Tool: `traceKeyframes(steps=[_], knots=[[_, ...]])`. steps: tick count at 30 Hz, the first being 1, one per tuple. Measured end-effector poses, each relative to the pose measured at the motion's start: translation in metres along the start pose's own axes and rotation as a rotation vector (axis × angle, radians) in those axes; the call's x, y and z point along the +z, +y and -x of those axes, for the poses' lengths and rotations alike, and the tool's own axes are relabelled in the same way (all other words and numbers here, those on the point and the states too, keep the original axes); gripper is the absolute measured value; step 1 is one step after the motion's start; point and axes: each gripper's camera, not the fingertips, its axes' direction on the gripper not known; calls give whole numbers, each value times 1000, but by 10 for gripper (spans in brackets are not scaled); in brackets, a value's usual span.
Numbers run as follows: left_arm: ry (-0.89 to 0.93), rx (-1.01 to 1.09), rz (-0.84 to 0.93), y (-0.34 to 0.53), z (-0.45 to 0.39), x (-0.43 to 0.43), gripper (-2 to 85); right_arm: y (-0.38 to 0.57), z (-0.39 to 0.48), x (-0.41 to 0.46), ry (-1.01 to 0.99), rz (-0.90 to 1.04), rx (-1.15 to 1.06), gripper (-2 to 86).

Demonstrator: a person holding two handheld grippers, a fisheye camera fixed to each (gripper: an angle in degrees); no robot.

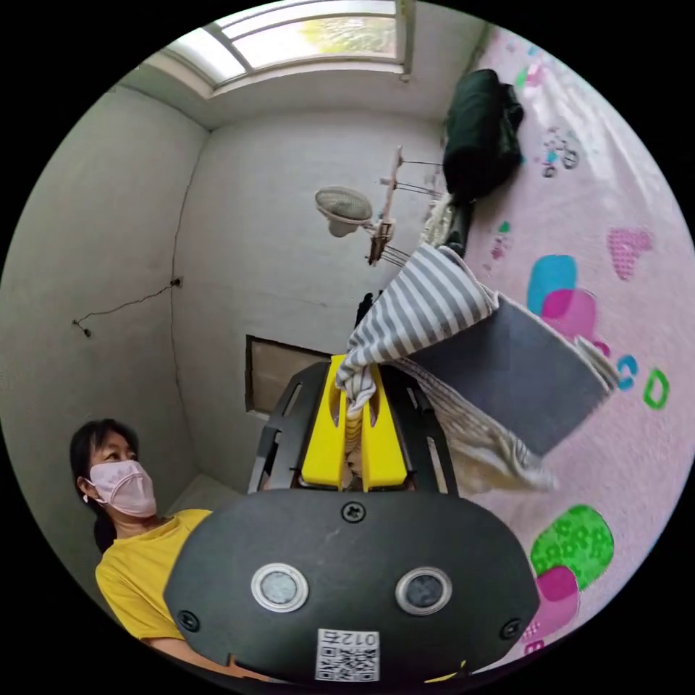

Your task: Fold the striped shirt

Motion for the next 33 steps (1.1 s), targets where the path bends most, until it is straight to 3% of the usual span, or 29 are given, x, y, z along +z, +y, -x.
traceKeyframes(steps=[4, 8, 14, 19, 21, 23, 24, 26, 33], knots=[[26, 177, -15, -61, -93, -65, 61, -60, 63, 116, -70, 58, -155, 30], [-62, 417, -79, -143, -233, -165, 61, -135, 130, 264, -114, 148, -328, 30], [-219, 589, -159, -225, -350, -289, 60, -197, 147, 427, -150, 172, -411, 30], [-225, 420, -174, -264, -276, -353, 55, -214, 45, 501, -72, 228, -256, 28], [-181, 254, -187, -272, -190, -375, 52, -214, -11, 518, -1, 260, -174, 26], [-138, 76, -197, -272, -107, -386, 51, -209, -95, 532, 143, 287, 52, 21], [-74, -91, -214, -264, -49, -390, 50, -207, -113, 534, 154, 279, 106, 19], [39, -191, -247, -250, 5, -392, 48, -201, -154, 535, 32, 213, 198, 17], [89, -81, -250, -273, 0, -413, 44, -219, -150, 566, 29, 193, 159, 13]])
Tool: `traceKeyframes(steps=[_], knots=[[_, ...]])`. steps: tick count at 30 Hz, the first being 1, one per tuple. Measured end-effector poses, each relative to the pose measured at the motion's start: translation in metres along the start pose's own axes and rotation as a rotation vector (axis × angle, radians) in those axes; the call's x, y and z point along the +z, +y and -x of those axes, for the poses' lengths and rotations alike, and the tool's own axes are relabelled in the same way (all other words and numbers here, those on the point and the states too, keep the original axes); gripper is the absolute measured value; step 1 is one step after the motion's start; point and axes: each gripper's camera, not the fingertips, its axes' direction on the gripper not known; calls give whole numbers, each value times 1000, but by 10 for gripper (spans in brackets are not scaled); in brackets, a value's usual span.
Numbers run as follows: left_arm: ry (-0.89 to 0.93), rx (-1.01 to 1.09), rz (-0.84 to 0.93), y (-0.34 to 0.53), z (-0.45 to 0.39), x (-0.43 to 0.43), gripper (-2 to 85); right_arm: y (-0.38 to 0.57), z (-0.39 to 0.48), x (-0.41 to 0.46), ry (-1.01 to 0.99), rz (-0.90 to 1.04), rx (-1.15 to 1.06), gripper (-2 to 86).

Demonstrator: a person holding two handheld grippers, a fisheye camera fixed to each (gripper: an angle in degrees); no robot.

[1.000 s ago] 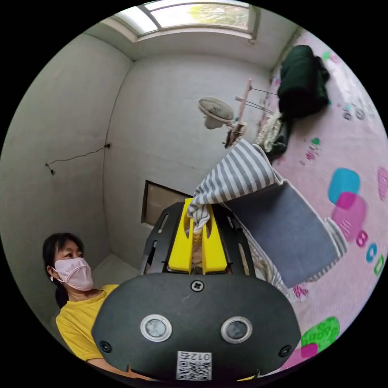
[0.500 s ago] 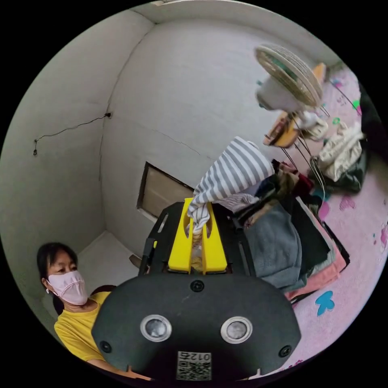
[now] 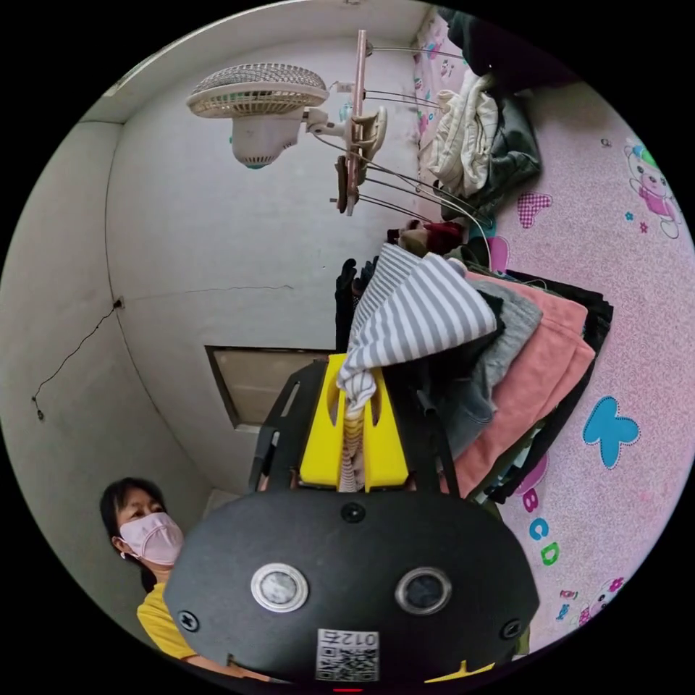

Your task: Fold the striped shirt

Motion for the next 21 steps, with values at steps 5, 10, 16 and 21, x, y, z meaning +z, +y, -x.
traceKeyframes(steps=[5, 10, 16, 21], knots=[[69, 75, -37, -11, -31, -4, 41, -13, 11, 23, 78, 17, -1, 7], [40, -39, -18, -16, 13, -9, 38, -5, -32, 29, 151, -16, 78, 1], [-26, 138, -3, -21, 14, -18, 33, 7, -59, 39, 76, -75, 47, 3], [-122, 162, 20, -37, -17, -26, 29, 9, -43, 62, 84, -80, -6, 6]])
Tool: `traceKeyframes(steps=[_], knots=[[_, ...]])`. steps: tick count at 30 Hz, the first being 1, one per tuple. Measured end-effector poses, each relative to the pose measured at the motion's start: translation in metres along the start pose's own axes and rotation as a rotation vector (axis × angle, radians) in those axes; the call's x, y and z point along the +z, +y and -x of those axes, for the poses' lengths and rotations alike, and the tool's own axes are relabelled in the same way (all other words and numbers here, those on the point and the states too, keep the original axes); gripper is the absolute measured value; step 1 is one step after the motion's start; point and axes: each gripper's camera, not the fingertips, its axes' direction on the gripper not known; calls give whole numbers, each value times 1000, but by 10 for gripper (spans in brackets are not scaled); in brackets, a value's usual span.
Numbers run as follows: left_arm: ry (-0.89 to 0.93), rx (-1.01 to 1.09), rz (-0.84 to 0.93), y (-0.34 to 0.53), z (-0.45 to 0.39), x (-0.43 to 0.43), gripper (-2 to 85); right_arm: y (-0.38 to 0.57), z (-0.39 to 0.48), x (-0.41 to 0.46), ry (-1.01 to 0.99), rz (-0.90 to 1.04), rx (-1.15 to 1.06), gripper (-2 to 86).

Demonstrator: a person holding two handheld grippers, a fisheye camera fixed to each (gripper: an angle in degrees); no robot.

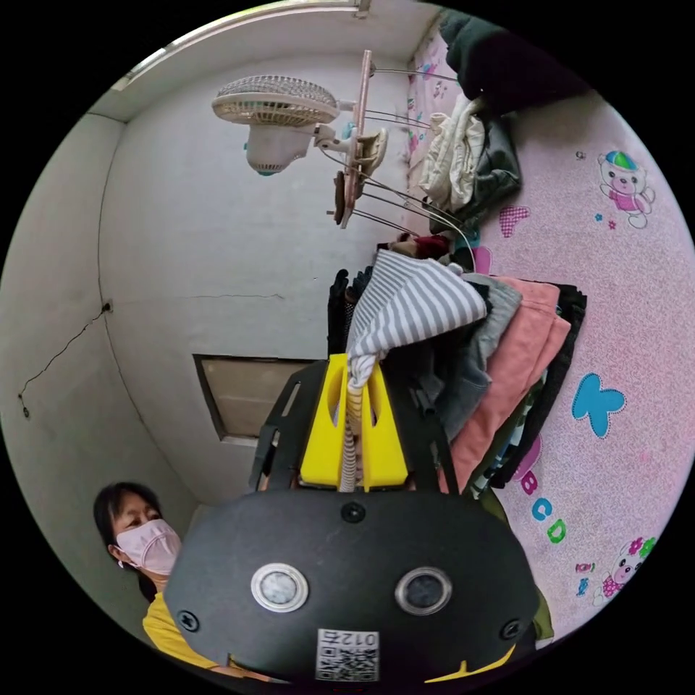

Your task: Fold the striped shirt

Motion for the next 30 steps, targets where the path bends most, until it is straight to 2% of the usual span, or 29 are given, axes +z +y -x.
traceKeyframes(steps=[4, 7, 8, 10, 12, 18, 21, 24, 26, 30], knots=[[47, -120, -22, 2, 6, -11, 27, 11, 1, 21, 12, 19, 8, 7], [26, -233, 14, 7, 41, -8, 26, 20, -38, 33, 149, 12, 122, 6], [59, -247, 20, 9, 56, -6, 27, 27, -57, 37, 123, 7, 156, 7], [93, -238, 6, 14, 66, -4, 28, 41, -74, 39, 39, -28, 172, 7], [130, -194, -61, 21, 63, -5, 30, 56, -79, 44, 49, -38, 145, 9], [6, -110, -116, 37, 40, 5, 49, 109, -77, 45, 225, -64, 12, 20], [-112, -113, -152, 51, 41, 3, 57, 146, -62, 54, 391, -89, -129, 28], [-152, -88, -183, 56, 34, -5, 51, 204, -33, 77, 543, -112, -401, 38], [-187, -54, -182, 53, 18, -5, 39, 269, -11, 113, 556, -26, -713, 54], [-198, -6, -164, 44, -23, 4, 18, 374, -1, 180, 562, 158, -1078, 99]])
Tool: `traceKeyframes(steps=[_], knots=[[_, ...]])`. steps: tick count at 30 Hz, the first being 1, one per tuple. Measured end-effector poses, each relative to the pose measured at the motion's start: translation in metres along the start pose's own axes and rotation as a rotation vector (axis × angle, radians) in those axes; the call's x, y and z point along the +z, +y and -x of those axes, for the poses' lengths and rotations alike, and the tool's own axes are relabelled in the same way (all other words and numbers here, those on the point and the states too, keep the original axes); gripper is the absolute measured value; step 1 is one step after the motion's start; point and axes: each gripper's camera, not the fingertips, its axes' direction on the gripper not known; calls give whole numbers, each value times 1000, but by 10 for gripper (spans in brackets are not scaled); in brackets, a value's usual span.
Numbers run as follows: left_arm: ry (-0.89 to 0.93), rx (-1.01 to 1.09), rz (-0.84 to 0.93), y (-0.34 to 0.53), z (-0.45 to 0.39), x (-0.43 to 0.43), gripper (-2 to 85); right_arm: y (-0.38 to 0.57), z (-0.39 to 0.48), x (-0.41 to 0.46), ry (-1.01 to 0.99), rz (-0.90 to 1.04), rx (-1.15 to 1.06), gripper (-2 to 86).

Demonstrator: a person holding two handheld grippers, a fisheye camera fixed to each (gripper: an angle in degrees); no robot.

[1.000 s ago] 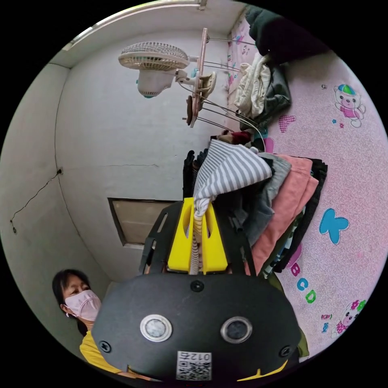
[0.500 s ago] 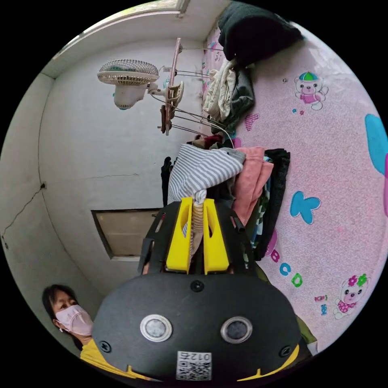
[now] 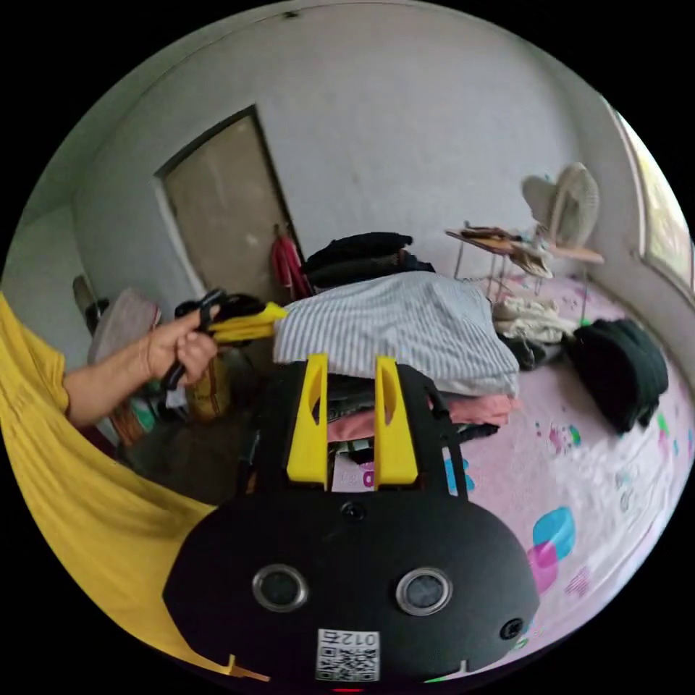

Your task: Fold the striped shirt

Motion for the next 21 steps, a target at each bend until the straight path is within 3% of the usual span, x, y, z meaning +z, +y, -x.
traceKeyframes(steps=[5, 12, 17, 21], knots=[[3, -16, 14, -11, -15, 2, 10, 39, 128, 55, 185, -6, -324, 138], [92, -81, 61, -18, 5, -4, 9, 73, 208, 120, 398, 3, -405, 152], [89, -81, 123, -27, 14, -9, 9, 86, 246, 155, 586, 42, -327, 59], [-15, 6, 126, -32, 11, -36, 10, 95, 263, 166, 594, 116, -412, 45]])
